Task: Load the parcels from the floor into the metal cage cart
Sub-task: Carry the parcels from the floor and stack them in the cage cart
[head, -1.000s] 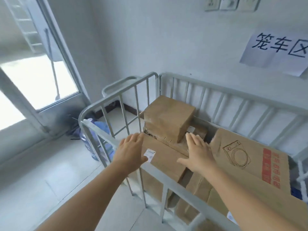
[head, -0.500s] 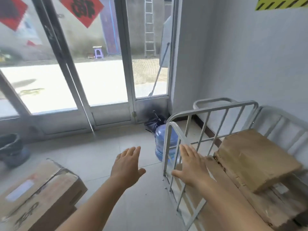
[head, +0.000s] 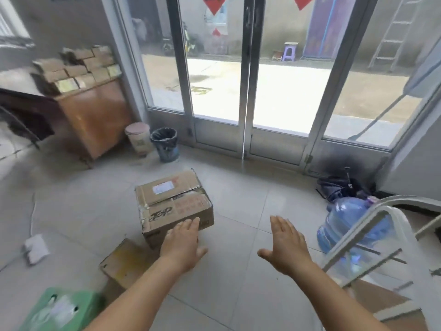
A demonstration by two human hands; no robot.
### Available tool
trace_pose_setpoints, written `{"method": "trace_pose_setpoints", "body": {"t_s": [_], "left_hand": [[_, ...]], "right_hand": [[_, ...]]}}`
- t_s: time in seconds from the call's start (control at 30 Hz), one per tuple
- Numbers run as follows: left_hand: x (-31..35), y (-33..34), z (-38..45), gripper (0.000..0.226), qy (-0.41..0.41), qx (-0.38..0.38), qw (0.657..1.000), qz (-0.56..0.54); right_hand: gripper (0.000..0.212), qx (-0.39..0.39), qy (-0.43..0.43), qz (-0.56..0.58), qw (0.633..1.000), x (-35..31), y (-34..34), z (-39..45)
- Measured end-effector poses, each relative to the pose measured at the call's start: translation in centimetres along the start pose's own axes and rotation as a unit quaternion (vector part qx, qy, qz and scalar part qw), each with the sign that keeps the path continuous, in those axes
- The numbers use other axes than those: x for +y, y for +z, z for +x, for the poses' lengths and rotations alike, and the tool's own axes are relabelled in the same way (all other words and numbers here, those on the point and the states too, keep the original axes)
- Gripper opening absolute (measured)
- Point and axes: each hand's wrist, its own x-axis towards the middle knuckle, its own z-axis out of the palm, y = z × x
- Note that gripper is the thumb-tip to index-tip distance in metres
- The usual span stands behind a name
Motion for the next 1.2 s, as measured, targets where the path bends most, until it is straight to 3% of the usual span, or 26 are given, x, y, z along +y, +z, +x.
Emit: {"method": "trace_pose_setpoints", "body": {"t_s": [0.3,0.63,0.97,1.2], "left_hand": [[-12.3,0.7,2.6,0.079,-0.151,-0.011,0.987,-0.045],[-23.5,0.0,10.6,0.078,-0.216,-0.034,0.973,-0.081],[-29.1,0.9,20.0,0.077,-0.269,-0.067,0.953,-0.125],[-31.5,3.0,29.9,0.079,-0.335,-0.104,0.925,-0.148]], "right_hand": [[0.094,-0.061,-0.071,-0.075,0.993,-9.1,3.4,9.0],[0.093,-0.065,-0.073,-0.104,0.99,-18.0,4.7,20.2],[0.093,-0.103,-0.071,-0.1,0.987,-21.9,8.2,31.5],[0.096,-0.154,-0.059,-0.089,0.982,-23.1,11.0,44.5]]}}
